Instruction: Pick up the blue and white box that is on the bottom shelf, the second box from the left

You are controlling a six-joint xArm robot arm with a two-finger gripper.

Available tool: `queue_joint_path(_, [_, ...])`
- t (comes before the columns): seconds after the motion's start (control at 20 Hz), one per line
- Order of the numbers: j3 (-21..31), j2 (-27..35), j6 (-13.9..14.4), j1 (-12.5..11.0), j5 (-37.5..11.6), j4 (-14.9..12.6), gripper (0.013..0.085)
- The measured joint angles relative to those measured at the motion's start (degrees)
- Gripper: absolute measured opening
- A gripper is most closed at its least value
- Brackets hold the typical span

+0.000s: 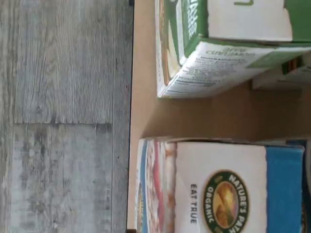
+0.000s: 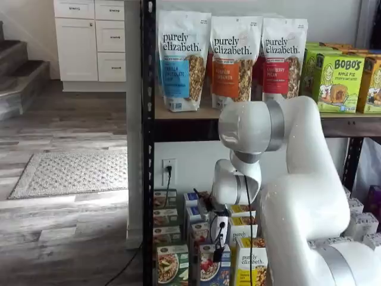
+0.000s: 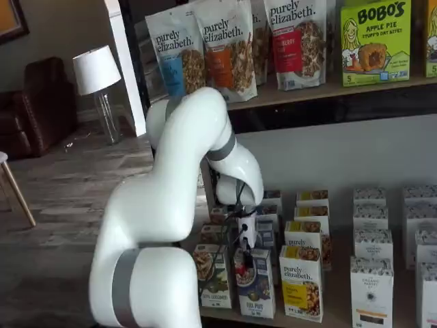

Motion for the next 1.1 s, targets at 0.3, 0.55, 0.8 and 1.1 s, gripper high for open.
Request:
queue_joint_path(0.3, [-0.4, 0.9, 1.6, 0.3, -0.3, -1.6, 0.0850])
queue_joint_path(0.55, [-0.5, 1.3, 3.1, 0.1, -0.1, -3.4, 0.0850])
queue_joint_path(0.8, [0.3, 1.5, 2.9, 0.1, -2.3, -3.2, 0.0850])
queue_joint_path(1.1, [-0.1, 1.8, 2.6, 0.2, -2.2, -2.9, 0.0850])
